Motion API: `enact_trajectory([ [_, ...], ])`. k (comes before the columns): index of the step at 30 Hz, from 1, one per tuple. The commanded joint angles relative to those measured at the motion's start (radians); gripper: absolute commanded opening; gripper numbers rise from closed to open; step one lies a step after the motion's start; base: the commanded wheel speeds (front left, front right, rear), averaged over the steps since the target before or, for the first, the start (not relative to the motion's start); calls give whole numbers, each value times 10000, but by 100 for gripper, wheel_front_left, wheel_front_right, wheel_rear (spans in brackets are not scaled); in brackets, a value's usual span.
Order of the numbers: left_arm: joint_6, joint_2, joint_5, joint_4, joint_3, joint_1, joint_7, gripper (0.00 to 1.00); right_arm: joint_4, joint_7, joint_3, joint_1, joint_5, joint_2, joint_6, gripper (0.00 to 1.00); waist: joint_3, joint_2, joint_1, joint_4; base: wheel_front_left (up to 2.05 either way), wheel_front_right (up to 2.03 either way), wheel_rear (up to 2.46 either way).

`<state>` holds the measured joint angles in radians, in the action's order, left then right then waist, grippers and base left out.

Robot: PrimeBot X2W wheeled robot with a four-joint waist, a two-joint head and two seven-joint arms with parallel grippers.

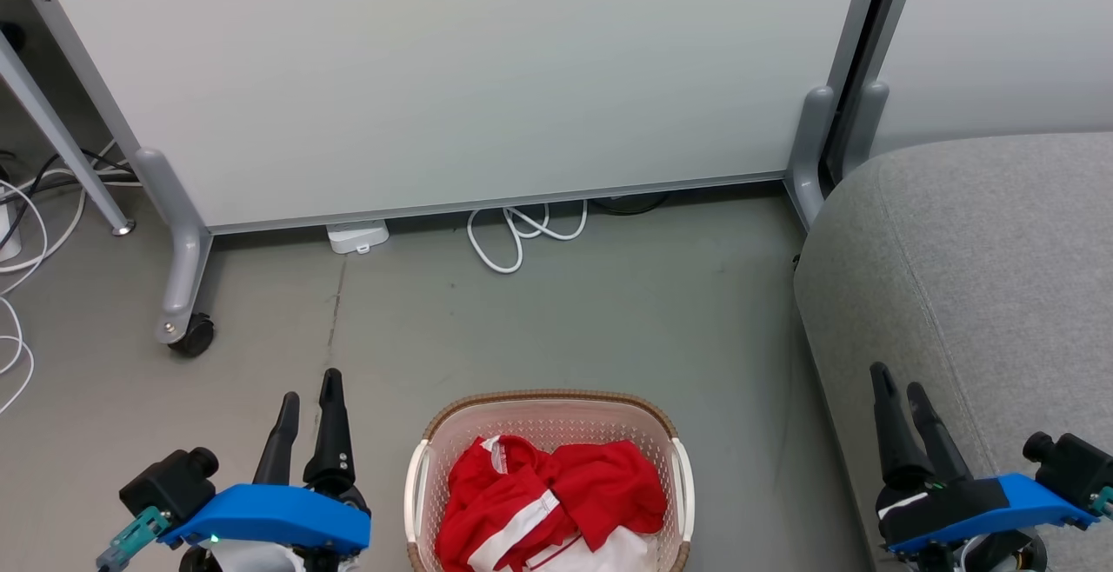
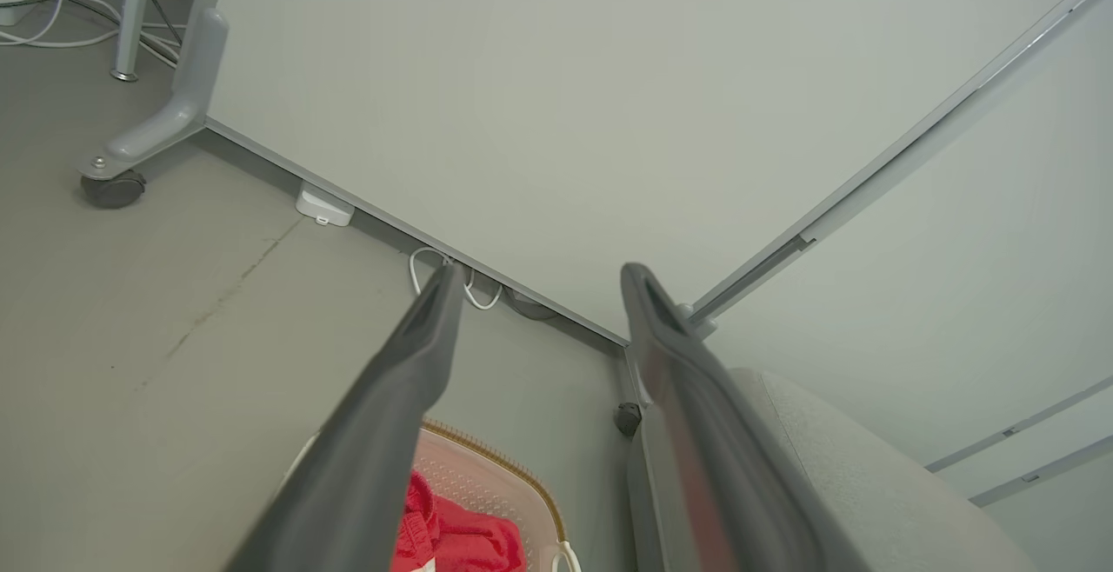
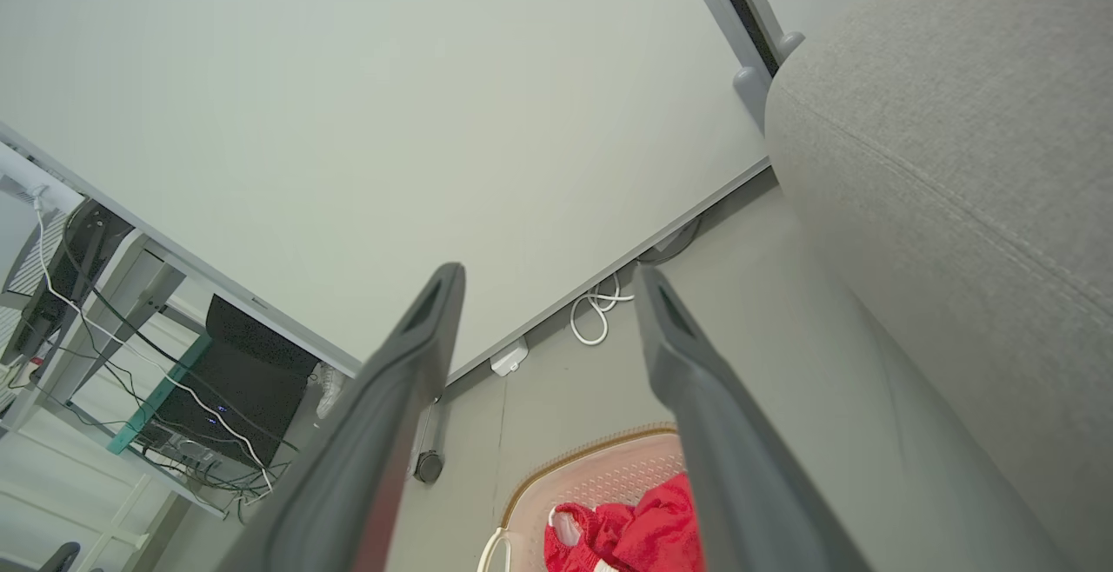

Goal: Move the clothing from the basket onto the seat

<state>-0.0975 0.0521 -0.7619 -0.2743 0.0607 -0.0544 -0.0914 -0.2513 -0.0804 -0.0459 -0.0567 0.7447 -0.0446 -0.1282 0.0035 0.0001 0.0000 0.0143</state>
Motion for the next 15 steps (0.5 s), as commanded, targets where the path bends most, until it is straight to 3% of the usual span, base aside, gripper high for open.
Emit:
enact_trajectory([
  [1,5,62,287,77,68,-249,-96,100,147,-61,19,-184,-289,-61,-22,100,-1,-1,0,5,0,0,0],
  [15,-81,130,1910,-171,476,-331,-496,100,171,-232,103,-157,-1933,-67,-24,100,-37,-1,0,44,0,0,0],
])
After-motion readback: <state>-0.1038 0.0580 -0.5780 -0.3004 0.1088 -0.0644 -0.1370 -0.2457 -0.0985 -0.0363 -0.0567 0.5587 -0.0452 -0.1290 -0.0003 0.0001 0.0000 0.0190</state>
